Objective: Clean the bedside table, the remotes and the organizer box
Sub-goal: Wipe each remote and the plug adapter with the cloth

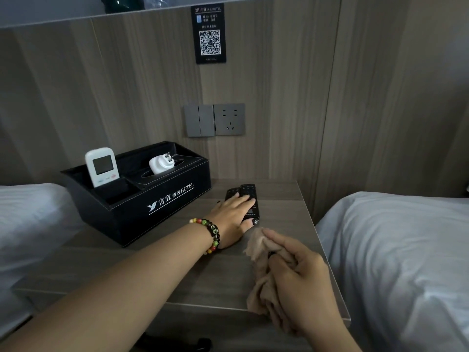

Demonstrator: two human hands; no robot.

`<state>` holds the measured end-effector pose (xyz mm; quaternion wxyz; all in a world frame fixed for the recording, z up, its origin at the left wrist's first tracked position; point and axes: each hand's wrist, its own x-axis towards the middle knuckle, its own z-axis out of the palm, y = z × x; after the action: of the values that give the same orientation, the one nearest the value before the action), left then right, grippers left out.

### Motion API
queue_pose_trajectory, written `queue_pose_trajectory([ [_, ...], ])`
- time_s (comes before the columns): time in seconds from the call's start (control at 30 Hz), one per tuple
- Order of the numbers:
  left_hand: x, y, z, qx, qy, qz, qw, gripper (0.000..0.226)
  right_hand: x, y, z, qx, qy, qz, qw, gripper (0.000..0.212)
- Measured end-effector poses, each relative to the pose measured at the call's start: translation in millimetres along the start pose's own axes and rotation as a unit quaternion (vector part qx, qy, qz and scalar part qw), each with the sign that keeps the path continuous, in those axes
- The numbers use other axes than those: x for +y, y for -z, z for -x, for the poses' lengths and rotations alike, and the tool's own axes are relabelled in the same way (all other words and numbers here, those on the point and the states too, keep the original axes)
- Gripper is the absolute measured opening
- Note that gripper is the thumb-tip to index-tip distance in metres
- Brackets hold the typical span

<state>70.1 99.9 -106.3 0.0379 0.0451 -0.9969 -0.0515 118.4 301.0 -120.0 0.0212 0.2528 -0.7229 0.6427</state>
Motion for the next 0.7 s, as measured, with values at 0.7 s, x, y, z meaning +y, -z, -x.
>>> queue_pose_trajectory([
  [0.7, -97, 89, 125, 0.533, 0.258, 0.132, 0.795, 0.071, -1, 0, 2, -0.004, 0.05, 0.045, 0.998, 0.049],
])
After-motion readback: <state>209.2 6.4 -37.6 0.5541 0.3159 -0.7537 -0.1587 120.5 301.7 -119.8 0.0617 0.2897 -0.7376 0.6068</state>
